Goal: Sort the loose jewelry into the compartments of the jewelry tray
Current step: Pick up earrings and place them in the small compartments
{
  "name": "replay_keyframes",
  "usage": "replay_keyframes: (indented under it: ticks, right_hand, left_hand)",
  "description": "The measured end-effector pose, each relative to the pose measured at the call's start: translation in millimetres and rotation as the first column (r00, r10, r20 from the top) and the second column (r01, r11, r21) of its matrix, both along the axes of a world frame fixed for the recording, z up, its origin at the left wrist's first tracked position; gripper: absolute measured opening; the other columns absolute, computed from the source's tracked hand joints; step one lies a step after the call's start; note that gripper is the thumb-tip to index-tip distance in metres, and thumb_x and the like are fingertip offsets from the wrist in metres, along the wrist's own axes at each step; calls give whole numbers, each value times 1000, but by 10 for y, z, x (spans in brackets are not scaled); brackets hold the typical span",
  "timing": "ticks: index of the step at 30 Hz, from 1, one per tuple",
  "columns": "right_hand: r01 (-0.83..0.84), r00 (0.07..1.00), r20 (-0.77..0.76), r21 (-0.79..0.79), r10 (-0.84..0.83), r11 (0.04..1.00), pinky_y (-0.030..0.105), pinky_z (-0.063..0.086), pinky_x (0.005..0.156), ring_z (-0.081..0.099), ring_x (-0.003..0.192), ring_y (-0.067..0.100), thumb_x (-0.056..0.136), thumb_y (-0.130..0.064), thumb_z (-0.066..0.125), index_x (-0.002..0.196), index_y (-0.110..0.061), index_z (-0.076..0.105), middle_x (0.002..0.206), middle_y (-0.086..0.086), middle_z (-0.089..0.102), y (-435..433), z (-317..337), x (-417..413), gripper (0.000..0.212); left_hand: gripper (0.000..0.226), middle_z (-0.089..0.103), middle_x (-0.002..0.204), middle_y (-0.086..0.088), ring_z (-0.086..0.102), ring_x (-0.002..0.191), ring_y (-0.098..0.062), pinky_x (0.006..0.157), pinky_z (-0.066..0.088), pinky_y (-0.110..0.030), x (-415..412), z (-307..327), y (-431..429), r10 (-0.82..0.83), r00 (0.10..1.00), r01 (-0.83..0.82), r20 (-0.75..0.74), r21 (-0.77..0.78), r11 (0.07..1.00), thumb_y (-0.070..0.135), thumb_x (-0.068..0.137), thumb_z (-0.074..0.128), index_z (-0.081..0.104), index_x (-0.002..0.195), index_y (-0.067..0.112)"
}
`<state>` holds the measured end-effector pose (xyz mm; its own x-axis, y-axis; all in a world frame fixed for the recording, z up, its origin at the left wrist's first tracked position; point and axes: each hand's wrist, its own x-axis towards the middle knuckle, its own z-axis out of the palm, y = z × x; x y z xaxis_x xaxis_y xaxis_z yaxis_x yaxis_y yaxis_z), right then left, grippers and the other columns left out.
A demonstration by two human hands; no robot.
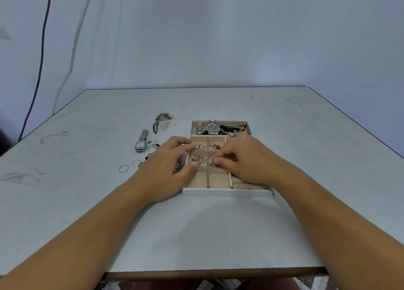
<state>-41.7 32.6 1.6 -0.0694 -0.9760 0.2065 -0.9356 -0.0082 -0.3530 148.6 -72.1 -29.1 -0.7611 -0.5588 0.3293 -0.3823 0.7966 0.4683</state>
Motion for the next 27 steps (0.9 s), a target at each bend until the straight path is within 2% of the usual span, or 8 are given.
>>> replay_keyframes:
  ticks: [5,9,13,16,19,22,25,27]
  right_hand:
    - [-25,999,43,-50,27,998,35,47,84,56,85,4,87,-36,60,92,-31,72,86,-16,67,5,52,17,14]
    - [-44,997,65,-93,50,995,34,47,83,53,89,5,87,-40,58,91,-33,69,87,-18,63,-43,131,46,14]
    - [-93,993,58,-82,98,992,29,45,81,52,93,4,87,-38,60,95,-31,70,90,-19,63,-137,239,168,14]
    - [-121,992,21,-70,123,990,28,41,80,50,98,8,88,-38,59,96,-30,68,93,-17,63,-249,283,289,15]
    - [-120,993,-9,-31,119,992,30,38,83,48,100,9,89,-39,57,101,-30,67,84,-21,54,-390,260,406,18]
    - [-99,993,-65,33,101,994,35,41,87,43,93,7,89,-39,57,104,-30,67,74,-22,42,-556,235,517,20]
    - [-62,987,-144,89,74,994,40,42,89,47,98,11,89,-34,56,104,-29,68,84,-18,52,-699,220,594,20]
    - [-24,983,-180,113,44,993,40,41,89,48,106,16,88,-32,57,101,-29,69,98,-11,62,-781,202,624,18]
  left_hand:
    - [49,51,129,13,44,122,-5,101,37,-27,89,140,-85,29,998,-29,51,6,1000,48,91,44,52,134,24]
    - [37,54,126,8,46,113,-5,95,34,-22,263,280,-206,55,991,-50,122,-47,998,31,96,48,55,131,22]
    - [35,56,125,8,50,110,-8,88,34,-22,554,379,-367,128,978,-117,162,-79,990,31,96,47,56,129,25]
    - [35,56,124,10,55,88,-6,76,35,-21,779,378,-492,175,967,-158,183,-100,982,36,93,49,58,126,29]
    - [30,58,118,12,52,74,10,69,33,-10,879,330,-521,179,971,-167,155,-90,982,34,92,54,62,120,30]
    - [26,59,113,15,50,80,17,74,34,-6,860,251,-529,151,983,-144,107,-68,987,33,90,58,65,115,30]
    - [25,60,112,14,54,105,-2,93,40,-22,769,152,-554,121,989,-120,88,-21,993,35,89,59,66,113,31]
    - [25,60,110,13,53,108,-8,95,41,-27,707,107,-550,93,992,-92,82,-6,996,35,89,59,66,113,30]
